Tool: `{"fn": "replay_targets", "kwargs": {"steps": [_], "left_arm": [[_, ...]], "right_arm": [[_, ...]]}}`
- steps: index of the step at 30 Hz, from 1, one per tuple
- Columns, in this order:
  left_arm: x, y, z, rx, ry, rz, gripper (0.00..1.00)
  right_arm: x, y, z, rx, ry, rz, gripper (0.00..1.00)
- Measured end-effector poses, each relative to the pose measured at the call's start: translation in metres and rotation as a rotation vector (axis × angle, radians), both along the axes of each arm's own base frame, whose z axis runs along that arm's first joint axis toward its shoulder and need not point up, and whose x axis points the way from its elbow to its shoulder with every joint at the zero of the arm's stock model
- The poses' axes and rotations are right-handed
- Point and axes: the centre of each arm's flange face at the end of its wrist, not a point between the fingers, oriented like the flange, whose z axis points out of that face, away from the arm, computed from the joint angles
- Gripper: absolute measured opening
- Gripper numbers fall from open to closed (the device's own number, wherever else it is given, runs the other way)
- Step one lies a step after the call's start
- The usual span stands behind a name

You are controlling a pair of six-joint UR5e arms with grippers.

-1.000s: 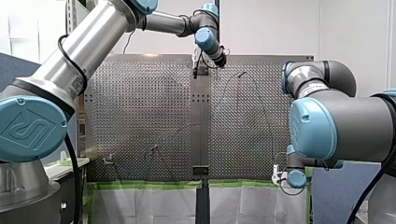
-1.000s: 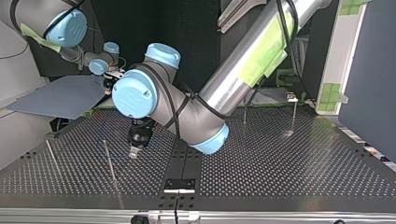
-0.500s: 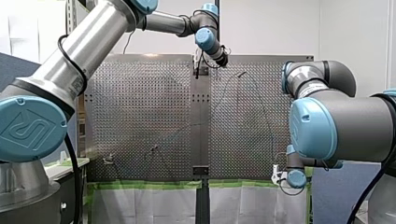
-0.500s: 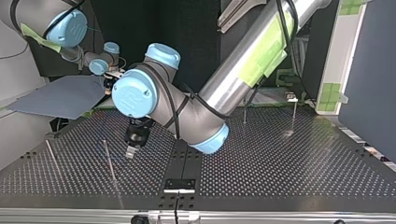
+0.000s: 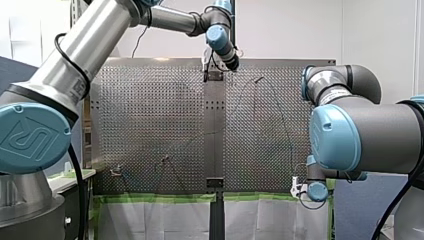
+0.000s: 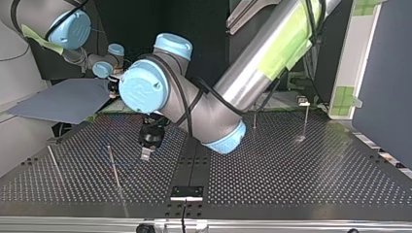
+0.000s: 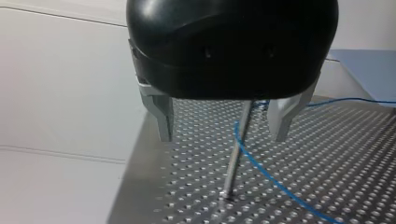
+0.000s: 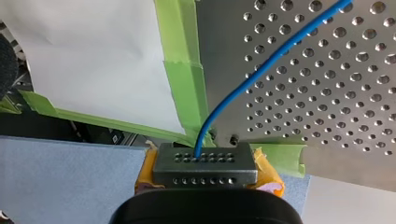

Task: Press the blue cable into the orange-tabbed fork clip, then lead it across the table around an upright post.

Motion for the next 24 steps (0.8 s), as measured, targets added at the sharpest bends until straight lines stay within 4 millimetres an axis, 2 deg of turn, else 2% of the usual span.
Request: {"fn": "replay_targets", "kwargs": {"steps": [11,18,24], "left_arm": [[-0.014,0.028,0.03,-0.164,-0.047,0.042,1.0],[-0.033,0.041,0.048,-0.279,-0.077,0.04,1.0],[-0.047,0.051,0.06,-0.311,-0.118,0.032,1.0]], "right_arm": [[0.001,0.001,0.0,0.003,0.005,0.003,0.0],[0.005,0.001,0.0,0.004,0.006,0.009,0.0],[0.006,0.002,0.0,0.004,0.007,0.012,0.0]]}}
